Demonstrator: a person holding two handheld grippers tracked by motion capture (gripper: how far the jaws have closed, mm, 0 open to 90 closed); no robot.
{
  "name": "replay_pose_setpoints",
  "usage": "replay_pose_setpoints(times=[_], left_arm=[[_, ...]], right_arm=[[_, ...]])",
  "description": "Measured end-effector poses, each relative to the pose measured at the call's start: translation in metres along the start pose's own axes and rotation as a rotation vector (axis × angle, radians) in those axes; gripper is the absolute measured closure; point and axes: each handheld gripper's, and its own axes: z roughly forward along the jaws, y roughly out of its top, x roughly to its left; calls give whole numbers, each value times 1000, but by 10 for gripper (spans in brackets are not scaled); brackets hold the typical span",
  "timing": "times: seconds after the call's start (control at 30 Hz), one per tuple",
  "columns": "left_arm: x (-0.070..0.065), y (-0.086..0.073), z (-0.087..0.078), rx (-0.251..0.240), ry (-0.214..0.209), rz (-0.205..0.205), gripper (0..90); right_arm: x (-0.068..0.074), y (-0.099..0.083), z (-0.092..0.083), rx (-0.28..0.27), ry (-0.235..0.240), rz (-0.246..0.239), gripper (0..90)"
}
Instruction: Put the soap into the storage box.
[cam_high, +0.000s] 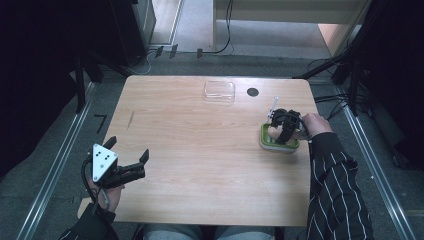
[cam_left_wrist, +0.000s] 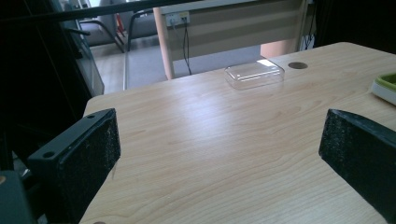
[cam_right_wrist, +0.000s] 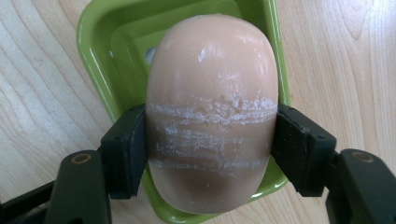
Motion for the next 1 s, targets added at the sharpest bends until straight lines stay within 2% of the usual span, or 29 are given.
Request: replay_pose_setpoints(times=[0.43,0.63,0.73,0.9,1.0], left_arm=[[1,-1,-1,2,5,1,0],[1,-1,-2,0,5,0,0],[1,0,-2,3,3,1,0],[1,0,-1,2,2,3,0],[1,0,-1,-1,2,3,0]], right_arm=[[-1,2,7,13,-6,-11,336],[-3,1,11,29,-4,3,335],[-3,0,7,1,-9,12,342],[-3,0,6,10,-12,18,341],[-4,-2,4,-3,-4,33,333]])
